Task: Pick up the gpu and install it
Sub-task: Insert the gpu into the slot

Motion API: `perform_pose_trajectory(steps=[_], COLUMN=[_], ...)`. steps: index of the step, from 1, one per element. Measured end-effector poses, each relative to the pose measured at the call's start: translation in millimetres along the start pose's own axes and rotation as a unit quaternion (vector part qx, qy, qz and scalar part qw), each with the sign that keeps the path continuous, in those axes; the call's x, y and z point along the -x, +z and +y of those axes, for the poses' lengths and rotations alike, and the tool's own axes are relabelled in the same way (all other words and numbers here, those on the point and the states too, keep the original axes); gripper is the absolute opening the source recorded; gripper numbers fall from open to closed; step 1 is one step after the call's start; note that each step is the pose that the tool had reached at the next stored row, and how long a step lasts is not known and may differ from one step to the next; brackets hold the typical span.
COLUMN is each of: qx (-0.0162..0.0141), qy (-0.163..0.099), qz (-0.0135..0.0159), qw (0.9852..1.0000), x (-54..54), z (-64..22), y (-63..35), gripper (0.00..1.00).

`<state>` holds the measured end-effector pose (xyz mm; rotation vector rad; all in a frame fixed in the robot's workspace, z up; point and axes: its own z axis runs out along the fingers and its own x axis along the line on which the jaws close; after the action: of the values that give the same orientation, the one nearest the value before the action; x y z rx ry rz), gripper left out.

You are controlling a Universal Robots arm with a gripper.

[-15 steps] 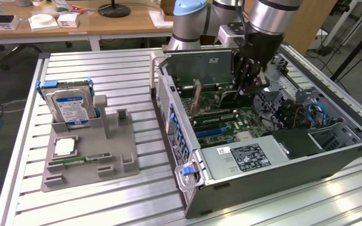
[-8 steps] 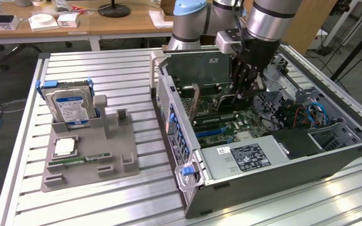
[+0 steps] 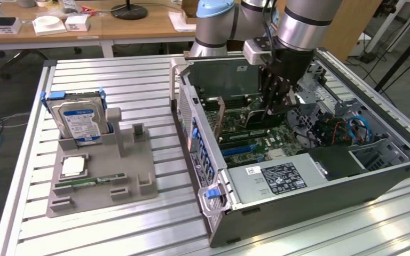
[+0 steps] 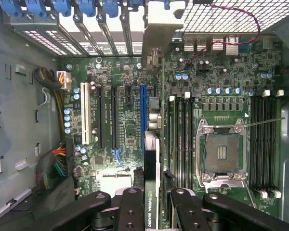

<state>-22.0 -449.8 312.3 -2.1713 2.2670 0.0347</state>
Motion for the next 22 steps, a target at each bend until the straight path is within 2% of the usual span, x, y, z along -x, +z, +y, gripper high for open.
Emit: perform_pose_trajectory(steps=[12, 22], qx=[-0.0001, -0.0001], qy=[0.0, 0.0], qz=[-0.0002, -0.0002], qw=[1.0, 1.0], x=[0.0, -5.0], z=[0.0, -0.2], y=[1.3, 6.0], gripper=[0.26, 0.26])
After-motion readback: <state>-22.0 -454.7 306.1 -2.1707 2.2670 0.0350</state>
